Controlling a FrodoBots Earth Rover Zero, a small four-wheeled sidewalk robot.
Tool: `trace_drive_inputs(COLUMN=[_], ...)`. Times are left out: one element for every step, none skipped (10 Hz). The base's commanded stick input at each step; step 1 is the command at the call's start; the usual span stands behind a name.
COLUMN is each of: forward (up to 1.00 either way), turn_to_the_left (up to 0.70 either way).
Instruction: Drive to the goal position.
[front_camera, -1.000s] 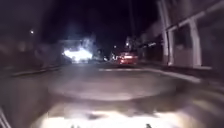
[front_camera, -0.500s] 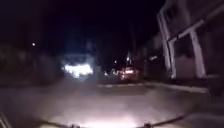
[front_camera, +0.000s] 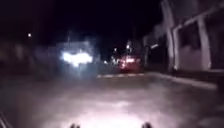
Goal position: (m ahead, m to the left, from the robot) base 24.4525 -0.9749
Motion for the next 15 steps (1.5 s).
trace_drive_inputs(forward=[0.85,0.85,0.85,0.85,0.85,0.85,0.85,0.85,0.85,0.85,0.85,0.85,0.85,0.85,0.85], turn_to_the_left=[0.00,0.00,0.00,0.00,0.00,0.00,0.00,0.00,0.00,0.00,0.00,0.00,0.00,0.00,0.00])
